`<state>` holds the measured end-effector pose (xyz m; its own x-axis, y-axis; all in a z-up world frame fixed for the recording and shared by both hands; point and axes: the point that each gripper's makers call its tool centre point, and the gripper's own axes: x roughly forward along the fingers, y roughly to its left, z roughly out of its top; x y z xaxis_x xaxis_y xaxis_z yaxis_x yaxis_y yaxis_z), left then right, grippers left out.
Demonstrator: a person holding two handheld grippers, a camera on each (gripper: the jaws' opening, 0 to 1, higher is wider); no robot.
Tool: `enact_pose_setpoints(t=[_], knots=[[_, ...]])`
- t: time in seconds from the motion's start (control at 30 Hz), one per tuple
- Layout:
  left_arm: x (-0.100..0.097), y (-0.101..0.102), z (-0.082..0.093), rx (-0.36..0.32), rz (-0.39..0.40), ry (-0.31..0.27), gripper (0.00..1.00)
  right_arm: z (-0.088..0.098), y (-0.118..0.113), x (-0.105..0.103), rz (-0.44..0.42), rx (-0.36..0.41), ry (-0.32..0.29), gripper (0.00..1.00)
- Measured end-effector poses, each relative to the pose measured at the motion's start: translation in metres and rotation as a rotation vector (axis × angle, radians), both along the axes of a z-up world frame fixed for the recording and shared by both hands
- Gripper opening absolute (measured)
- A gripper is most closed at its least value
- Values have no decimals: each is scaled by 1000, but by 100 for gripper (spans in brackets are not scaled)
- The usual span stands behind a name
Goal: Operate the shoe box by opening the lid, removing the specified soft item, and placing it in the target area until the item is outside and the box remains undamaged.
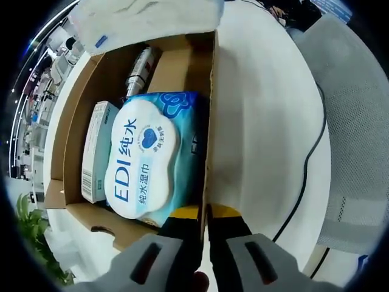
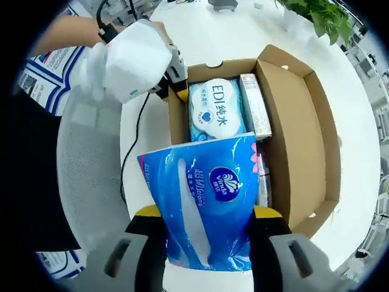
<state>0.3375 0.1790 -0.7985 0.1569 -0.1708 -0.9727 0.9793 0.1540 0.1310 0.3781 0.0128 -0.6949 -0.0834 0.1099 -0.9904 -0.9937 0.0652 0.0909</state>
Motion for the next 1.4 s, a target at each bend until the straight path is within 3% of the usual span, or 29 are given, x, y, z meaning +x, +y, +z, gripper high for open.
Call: enact_pose_setpoints(t=[0.6, 1.4], knots=[[1, 2, -1, 18, -2, 0, 2, 10, -18, -7, 8, -24, -29, 51], [0, 2, 0, 13, -2, 2, 2, 12, -67, -20, -31, -64, -28, 51]])
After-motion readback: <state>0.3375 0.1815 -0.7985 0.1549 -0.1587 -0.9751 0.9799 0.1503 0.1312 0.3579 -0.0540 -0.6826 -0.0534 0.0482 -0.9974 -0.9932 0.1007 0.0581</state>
